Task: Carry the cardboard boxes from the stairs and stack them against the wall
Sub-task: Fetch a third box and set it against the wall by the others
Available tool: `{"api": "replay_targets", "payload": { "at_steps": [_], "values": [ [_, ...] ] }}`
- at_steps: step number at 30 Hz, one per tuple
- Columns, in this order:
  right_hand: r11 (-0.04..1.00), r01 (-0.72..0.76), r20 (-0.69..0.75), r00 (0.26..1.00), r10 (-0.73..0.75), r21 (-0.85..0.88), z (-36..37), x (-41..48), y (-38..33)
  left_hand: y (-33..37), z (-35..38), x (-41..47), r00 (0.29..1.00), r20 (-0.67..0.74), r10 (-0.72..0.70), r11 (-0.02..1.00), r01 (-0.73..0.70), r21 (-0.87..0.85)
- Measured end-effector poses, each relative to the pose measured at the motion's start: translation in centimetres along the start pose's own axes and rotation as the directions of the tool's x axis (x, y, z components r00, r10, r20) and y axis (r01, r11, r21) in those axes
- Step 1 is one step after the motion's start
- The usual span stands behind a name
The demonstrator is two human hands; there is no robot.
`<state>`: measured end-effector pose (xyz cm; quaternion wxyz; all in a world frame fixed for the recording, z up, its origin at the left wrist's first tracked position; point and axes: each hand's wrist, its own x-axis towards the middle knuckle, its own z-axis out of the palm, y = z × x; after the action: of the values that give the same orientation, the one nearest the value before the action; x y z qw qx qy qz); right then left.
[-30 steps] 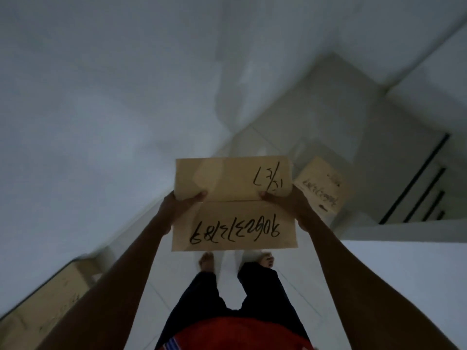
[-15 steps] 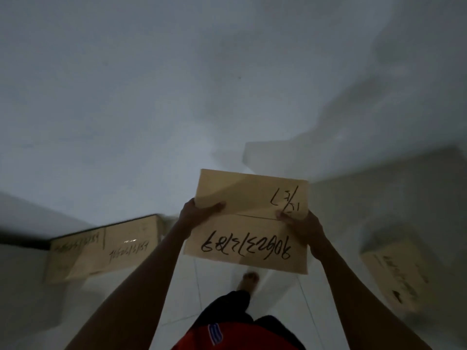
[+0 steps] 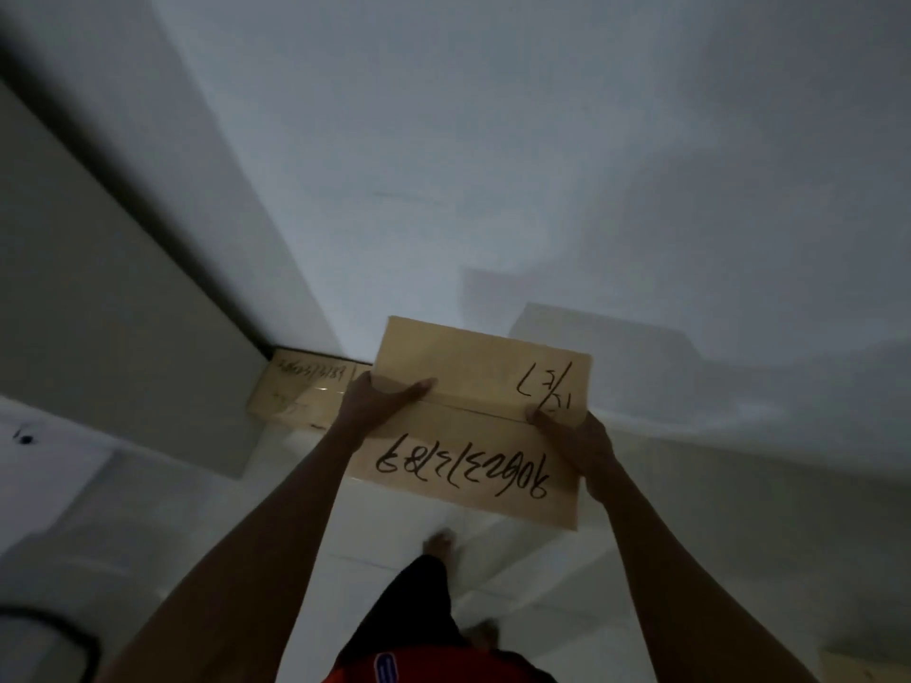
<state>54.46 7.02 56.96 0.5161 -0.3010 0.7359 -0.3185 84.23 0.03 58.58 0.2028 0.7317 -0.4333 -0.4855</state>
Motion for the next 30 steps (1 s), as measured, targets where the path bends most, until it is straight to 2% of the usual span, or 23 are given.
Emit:
{"api": "replay_targets", "payload": {
  "at_steps": [5, 10, 14, 18, 24, 30],
  "values": [
    [0.999, 0.028, 0.078, 0.997, -0.025, -0.035, 8.7, 0.7, -3.4, -4.5, -8.3, 3.4, 0.998, -0.040, -0.039, 0.999, 0.039, 0.013],
    [0.991, 0.050, 0.125, 0.992, -0.034, -0.123, 18.3, 2.5, -7.4, -6.0, -16.4, 6.2, 0.985, -0.165, 0.039, 0.985, -0.010, 0.173],
    [0.980, 0.116, 0.146, 0.985, -0.093, -0.163, 25.8, 4.3, -10.4, -7.2, -22.2, 9.2, 0.966, -0.249, 0.073, 0.975, -0.017, 0.221],
    [0.981, 0.100, 0.149, 0.986, -0.075, -0.168, 31.5, 5.7, -12.8, -8.0, -27.2, 13.2, 0.971, -0.236, 0.026, 0.977, 0.025, 0.212],
    [0.980, 0.057, 0.079, 0.996, -0.042, -0.191, 37.6, 8.2, -12.7, -8.8, -30.8, 19.2, 0.981, -0.191, -0.045, 0.969, 0.089, 0.229],
    [0.978, 0.016, 0.085, 0.996, 0.002, -0.210, 43.6, 10.8, -11.5, -12.2, -32.2, 24.5, 0.972, -0.219, -0.083, 0.960, 0.137, 0.243]
  ]
}}
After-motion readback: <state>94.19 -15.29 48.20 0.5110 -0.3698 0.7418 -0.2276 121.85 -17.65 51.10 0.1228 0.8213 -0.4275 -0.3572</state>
